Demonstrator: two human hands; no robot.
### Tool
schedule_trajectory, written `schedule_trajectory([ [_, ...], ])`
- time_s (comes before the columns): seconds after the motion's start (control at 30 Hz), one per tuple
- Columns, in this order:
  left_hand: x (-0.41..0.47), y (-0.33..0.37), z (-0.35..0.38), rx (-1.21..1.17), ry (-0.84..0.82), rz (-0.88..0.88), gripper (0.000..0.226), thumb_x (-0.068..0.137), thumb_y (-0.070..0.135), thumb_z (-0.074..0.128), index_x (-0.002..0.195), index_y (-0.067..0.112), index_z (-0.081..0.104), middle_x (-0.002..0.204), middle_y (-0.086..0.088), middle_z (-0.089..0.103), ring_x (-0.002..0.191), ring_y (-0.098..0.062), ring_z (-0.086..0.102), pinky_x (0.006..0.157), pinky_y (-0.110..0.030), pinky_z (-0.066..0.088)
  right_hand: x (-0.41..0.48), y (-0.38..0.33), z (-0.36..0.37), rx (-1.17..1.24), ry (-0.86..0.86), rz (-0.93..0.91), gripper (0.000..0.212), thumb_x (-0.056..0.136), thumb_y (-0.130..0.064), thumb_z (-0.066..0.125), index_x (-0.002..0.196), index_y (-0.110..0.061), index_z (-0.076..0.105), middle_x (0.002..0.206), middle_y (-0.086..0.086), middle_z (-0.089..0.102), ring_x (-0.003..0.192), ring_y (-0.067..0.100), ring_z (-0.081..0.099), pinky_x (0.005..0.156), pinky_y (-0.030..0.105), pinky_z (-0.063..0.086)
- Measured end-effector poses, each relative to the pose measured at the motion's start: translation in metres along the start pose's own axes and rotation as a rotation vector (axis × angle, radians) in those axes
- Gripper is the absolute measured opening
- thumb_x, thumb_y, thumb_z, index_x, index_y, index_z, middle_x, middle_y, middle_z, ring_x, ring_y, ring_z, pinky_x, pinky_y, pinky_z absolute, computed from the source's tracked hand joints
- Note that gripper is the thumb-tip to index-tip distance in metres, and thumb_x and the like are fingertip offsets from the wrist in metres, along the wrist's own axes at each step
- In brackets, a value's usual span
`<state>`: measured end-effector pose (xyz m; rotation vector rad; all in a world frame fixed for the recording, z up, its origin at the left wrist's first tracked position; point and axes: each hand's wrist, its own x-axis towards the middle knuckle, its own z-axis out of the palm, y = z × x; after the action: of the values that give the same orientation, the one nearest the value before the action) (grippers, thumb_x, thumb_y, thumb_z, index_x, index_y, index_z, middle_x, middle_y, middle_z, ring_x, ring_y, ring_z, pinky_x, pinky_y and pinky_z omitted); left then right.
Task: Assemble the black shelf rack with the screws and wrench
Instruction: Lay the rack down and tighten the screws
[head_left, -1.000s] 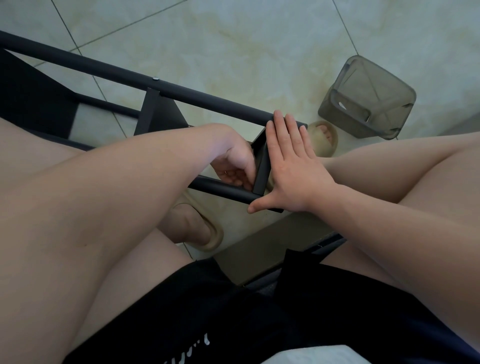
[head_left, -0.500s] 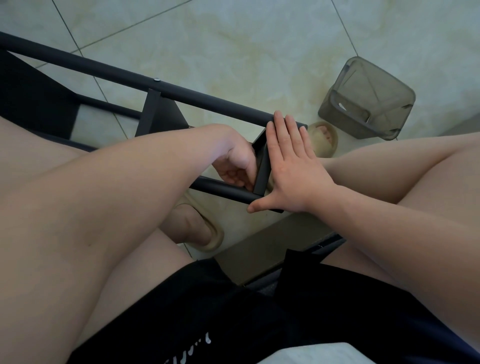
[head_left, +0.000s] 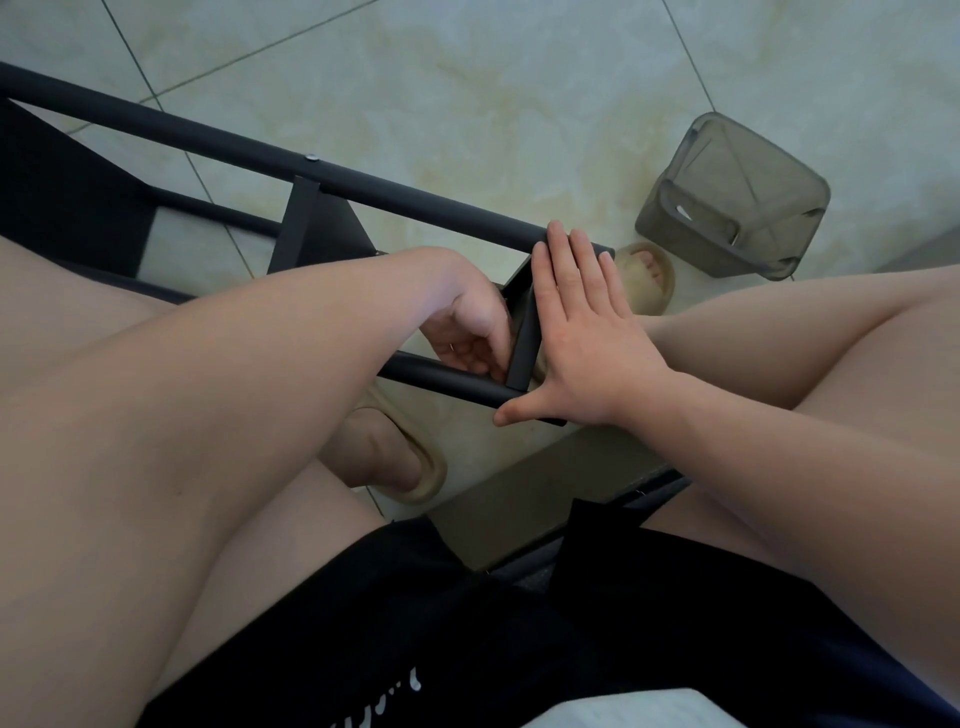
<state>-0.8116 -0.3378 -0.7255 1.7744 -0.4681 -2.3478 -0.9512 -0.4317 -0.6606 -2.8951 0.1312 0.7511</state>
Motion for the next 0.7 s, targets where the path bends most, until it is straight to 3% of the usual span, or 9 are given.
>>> schedule_trajectory([
  [0.23,-0.0028,-0.0022,-0.0001,0.015,0.005,-0.007,0.006,0.089,0.019,0.069,0.093,0.018,0.073,0.081,0.005,0.071,0.071,-0.010,0.061,0.073,-0.026,0.049,0.0002,-0.0004,-0.0003,-0.006,0.001,0.001,0.162,0.051,-0.098,0.056,0.156,-0.001,-0.020,0.163,0.017,-0.031,0.151,0.034,-0.028,0.121,0.044,-0.019],
  [0.47,-0.0007,0.0005,0.0008,0.041,0.032,-0.037,0.015,0.092,0.016,0.065,0.107,0.013,0.067,0.087,0.003,0.066,0.072,-0.010,0.057,0.073,-0.024,0.047,0.0007,-0.0007,-0.0007,-0.008,0.000,0.000,0.162,0.052,-0.098,0.056,0.156,-0.001,-0.021,0.163,0.017,-0.031,0.151,0.034,-0.028,0.120,0.044,-0.020],
  [0.7,-0.0028,0.0016,-0.0010,-0.015,-0.008,-0.012,0.011,0.092,0.007,0.062,0.100,0.012,0.068,0.082,0.001,0.066,0.073,-0.011,0.058,0.074,-0.024,0.048,0.0009,-0.0012,-0.0012,0.002,-0.003,-0.001,0.162,0.052,-0.098,0.058,0.156,-0.001,-0.021,0.163,0.018,-0.032,0.151,0.035,-0.028,0.121,0.044,-0.019],
])
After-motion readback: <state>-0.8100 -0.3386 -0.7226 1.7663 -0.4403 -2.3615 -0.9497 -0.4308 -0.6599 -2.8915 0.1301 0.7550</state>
